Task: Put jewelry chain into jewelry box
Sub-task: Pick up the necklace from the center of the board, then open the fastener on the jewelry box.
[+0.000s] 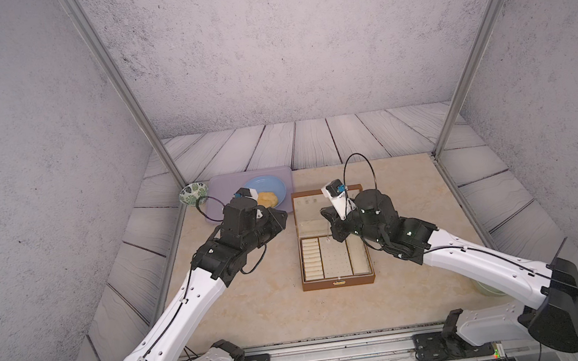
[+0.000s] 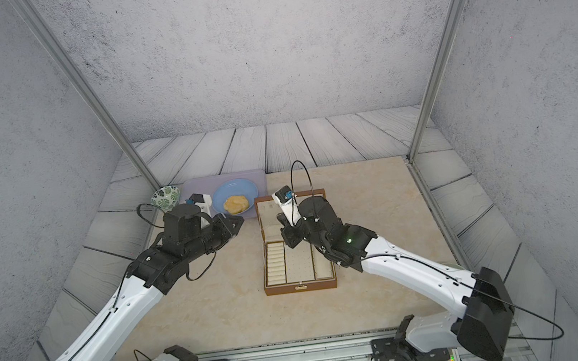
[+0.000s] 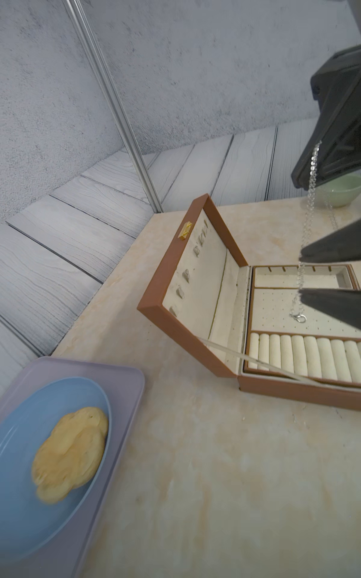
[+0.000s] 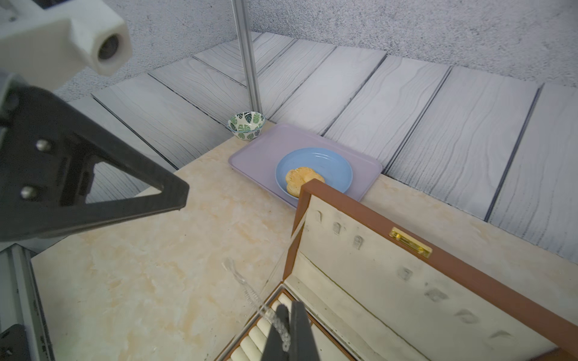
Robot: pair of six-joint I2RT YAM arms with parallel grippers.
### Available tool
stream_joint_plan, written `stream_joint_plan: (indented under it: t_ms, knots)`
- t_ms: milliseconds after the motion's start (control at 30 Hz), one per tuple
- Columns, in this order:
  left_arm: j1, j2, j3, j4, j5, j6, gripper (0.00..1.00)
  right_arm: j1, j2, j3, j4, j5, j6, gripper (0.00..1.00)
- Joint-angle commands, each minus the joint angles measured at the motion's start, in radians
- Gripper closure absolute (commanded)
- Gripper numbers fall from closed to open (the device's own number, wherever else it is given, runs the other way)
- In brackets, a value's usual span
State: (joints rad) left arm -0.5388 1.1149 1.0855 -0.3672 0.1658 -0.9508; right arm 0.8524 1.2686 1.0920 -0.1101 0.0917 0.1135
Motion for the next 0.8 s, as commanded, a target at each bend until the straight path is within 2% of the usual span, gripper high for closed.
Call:
stream_joint_plan:
  t_ms: [0, 167, 333, 600, 767]
  knots:
    - [0.004, 0.024, -0.018, 0.115, 0.058, -0.055, 0.76, 0.002, -0.063, -0.033, -0.036, 0.109, -0.037, 1.00]
    - [0.004, 0.077, -0.039, 0.154, 0.082, -0.094, 0.69, 0.001, -0.130, -0.074, -0.071, 0.197, -0.075, 1.00]
    - [-0.005, 0.152, -0.082, 0.278, 0.087, -0.179, 0.66, 0.000, -0.206, -0.111, -0.126, 0.280, -0.116, 1.00]
    - [-0.079, 0.263, -0.107, 0.474, -0.043, -0.303, 0.58, -0.003, -0.325, -0.170, -0.176, 0.337, -0.118, 1.00]
    - [-0.136, 0.334, -0.109, 0.586, -0.172, -0.383, 0.55, -0.004, -0.385, -0.186, -0.200, 0.351, -0.122, 1.00]
